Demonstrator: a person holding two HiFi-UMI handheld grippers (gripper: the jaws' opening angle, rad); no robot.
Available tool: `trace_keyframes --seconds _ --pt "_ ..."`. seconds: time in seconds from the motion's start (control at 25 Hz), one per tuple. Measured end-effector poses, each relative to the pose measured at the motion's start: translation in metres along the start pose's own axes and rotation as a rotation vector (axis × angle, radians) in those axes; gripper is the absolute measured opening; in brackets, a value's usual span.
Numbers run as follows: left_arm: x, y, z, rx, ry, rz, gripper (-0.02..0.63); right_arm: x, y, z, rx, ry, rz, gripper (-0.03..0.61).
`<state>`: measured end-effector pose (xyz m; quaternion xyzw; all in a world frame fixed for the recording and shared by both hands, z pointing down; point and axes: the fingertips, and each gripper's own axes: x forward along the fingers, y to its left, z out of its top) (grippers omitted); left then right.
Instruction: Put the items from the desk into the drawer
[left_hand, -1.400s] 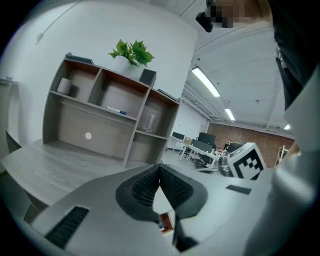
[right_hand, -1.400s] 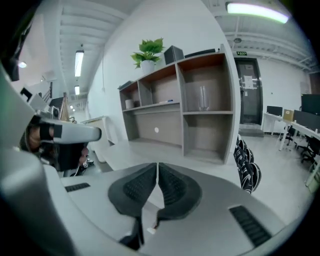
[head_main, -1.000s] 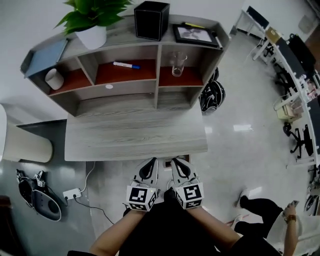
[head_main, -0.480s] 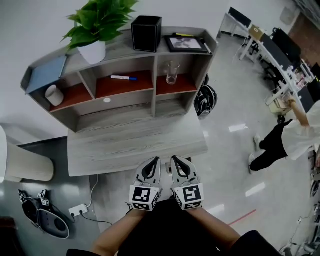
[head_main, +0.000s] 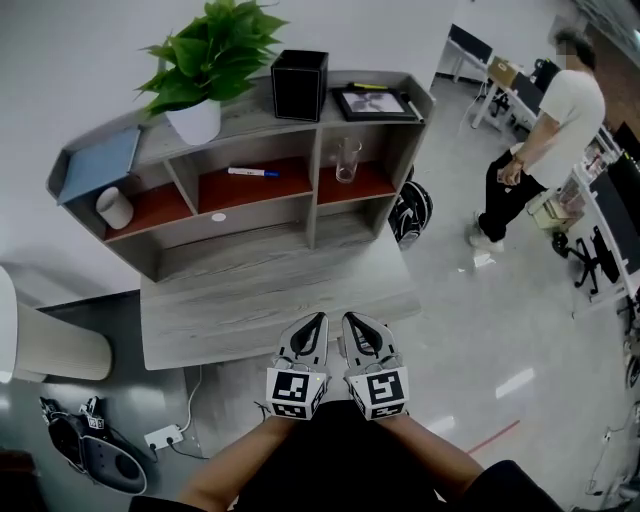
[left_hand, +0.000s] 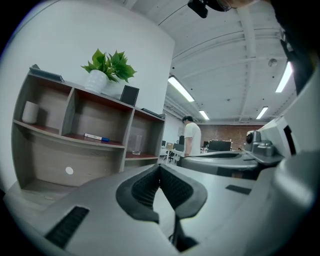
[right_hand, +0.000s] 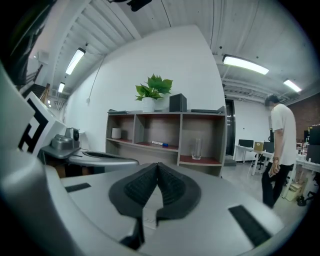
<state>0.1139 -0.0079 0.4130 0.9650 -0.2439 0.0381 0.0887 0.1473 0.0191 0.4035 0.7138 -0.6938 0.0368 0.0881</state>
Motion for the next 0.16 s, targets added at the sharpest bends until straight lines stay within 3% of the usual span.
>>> trace_keyframes --seconds 0.16 --pt "0.0094 -0.0003 0.0057 0.014 -0.006 -0.018 0.005 0.0068 -0.0058 0.0022 0.0 0.001 -0.008 0.018"
